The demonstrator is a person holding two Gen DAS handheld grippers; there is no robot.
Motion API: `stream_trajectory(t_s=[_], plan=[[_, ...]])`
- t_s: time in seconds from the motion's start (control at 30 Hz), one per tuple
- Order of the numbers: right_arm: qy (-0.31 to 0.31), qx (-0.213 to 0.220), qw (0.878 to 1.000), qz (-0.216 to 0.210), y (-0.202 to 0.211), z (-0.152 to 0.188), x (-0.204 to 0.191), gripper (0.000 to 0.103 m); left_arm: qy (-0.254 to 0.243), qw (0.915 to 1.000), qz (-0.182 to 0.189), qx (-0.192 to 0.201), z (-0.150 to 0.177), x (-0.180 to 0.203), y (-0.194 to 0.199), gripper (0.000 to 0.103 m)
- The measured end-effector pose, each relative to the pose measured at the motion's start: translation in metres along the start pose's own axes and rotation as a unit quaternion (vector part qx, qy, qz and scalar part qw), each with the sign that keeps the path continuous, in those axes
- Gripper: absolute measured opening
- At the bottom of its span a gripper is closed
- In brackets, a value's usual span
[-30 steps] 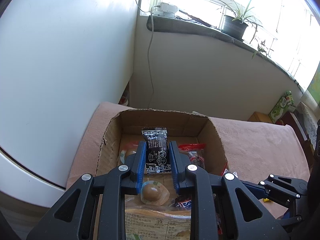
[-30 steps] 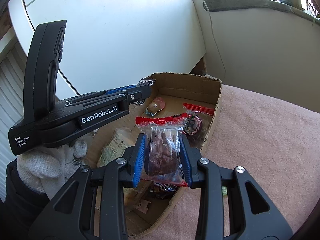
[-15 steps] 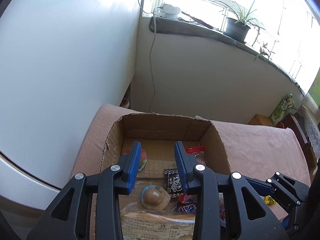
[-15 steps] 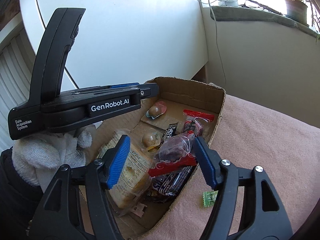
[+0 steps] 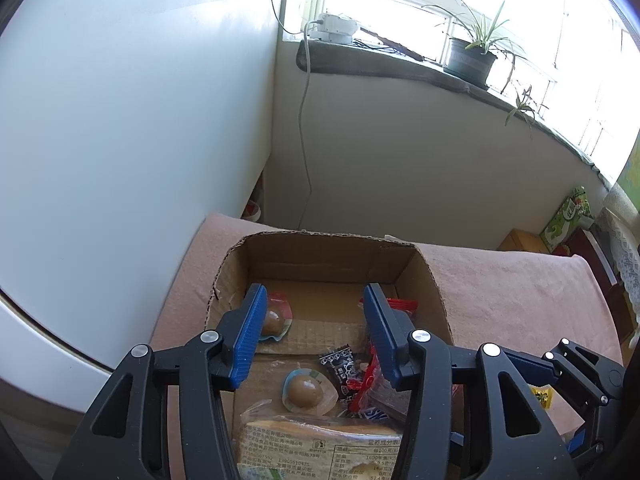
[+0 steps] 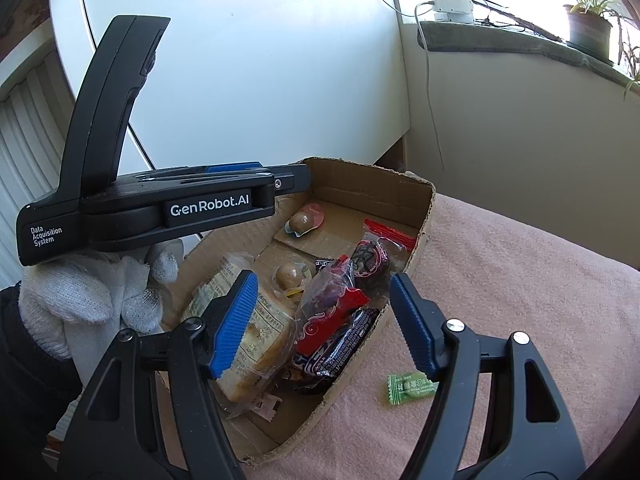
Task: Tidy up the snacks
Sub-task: 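Move both grippers from the box to the green and yellow candies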
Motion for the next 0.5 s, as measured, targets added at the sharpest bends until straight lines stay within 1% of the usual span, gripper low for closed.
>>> stream_trajectory(t_s=[0.23, 0.5], plan=[[-0.006, 0.006, 1.000, 0.005, 0.015, 0.004, 0.013, 0.071, -0.008, 1.0000, -0.003, 0.004, -0.001, 0.009, 0.005, 0.049], [-0.012, 0.013, 1.000, 0.016, 0.033, 0.004, 0.037, 0.071, -0.019, 0.9998, 0.007, 0.005, 0.001, 0.029, 0.011, 0.049]])
Point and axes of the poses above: each gripper's, at about its wrist camera, not at the fingertips, and y roughly against the way its jaws point, x to its right, z to its underside, the point moved 10 cm from there along -y, roughly the way its jaws point, and after that the axes turned 2 degrees about z, right-handed, at the moved point
